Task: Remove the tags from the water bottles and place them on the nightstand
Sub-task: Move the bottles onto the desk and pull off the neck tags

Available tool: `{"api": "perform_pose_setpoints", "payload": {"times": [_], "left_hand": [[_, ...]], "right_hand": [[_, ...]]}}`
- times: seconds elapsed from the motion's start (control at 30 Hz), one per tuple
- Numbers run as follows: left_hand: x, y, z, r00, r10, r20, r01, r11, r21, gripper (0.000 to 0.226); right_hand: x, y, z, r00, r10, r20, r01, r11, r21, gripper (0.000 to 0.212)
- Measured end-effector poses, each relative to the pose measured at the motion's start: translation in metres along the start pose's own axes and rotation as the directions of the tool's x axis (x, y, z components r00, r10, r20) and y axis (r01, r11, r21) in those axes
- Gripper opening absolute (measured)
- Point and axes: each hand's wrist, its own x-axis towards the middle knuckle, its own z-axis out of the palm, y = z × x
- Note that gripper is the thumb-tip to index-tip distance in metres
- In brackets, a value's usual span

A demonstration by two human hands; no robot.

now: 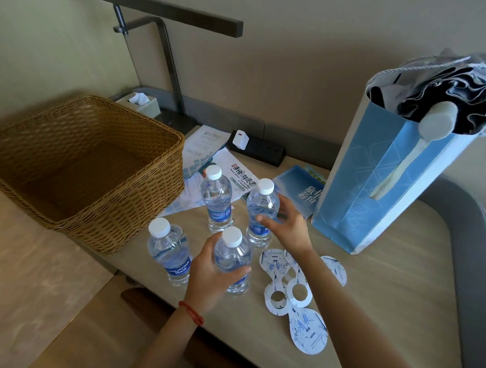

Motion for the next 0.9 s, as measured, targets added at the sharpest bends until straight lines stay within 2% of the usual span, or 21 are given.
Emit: {"api": "perform_pose_setpoints", "payload": {"times": [0.2,0.67,0.77,0.9], "left_hand": [[-0.001,-0.001,0.000,1.000,0.011,0.004,-0.011,1.000,-0.016,0.072],[-0.002,-0.003,0.001,1.000,0.015,-0.013,-0.016,0.999,-0.045,0.067],[-0.003,0.001,0.001,0.999,0.026,-0.031,-0.028,0.997,-0.067,0.066],[-0.008,0.010,-0.002,0.999,0.047,-0.026,-0.050,0.992,-0.116,0.051]], "right_hand": [[0.009,-0.004,0.005,0.999,-0.007,0.052,0.002,0.995,0.097,0.078],[0.000,-0.006,0.009,0.998,-0.063,-0.026,0.064,0.998,0.016,0.074],[-0.010,-0.006,0.008,0.995,-0.080,-0.059,0.084,0.995,0.059,0.060],[-0.019,-0.006,-0.003,0.993,-0.060,-0.098,0.073,0.987,0.144,0.044]]}}
